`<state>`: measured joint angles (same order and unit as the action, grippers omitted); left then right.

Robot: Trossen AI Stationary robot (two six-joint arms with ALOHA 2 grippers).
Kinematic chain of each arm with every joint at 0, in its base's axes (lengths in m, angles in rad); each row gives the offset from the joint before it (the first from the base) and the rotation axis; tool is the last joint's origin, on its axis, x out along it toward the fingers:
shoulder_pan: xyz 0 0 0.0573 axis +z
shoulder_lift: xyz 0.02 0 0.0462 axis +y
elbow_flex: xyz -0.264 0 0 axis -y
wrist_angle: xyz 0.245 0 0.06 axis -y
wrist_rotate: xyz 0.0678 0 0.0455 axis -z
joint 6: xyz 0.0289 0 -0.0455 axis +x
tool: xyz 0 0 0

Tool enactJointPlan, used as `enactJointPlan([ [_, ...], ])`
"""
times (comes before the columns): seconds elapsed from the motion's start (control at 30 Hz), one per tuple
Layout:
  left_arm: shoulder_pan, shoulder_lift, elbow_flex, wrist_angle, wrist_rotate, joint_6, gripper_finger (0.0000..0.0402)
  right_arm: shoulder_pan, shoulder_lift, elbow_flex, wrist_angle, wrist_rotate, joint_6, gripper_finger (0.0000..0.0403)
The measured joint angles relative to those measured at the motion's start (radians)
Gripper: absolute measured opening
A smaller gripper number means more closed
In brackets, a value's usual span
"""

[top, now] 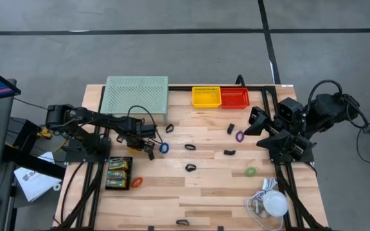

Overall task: Pick & Place Office Desk Supplies
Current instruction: Put the orange spring keychain into the red basket

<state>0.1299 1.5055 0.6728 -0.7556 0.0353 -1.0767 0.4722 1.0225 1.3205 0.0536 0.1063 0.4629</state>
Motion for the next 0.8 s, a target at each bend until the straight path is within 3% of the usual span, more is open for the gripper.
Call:
enactJointPlan([
  [0.2,-0.007,-0.043,-0.006,0.014,-0.008,-0.017,0.0005,0.021,0.0,0.0,-0.027,0.038,-0.002,0.0211],
  [0.47,-0.051,-0.234,-0.005,0.057,-0.039,-0.123,0.0002,0.058,0.0,0.0,-0.05,0.078,-0.015,0.0211],
  [0.8,-0.175,-0.41,-0.003,0.431,-0.13,-0.24,0.0001,0.078,0.0,0.0,-0.126,0.086,0.005,0.0211],
])
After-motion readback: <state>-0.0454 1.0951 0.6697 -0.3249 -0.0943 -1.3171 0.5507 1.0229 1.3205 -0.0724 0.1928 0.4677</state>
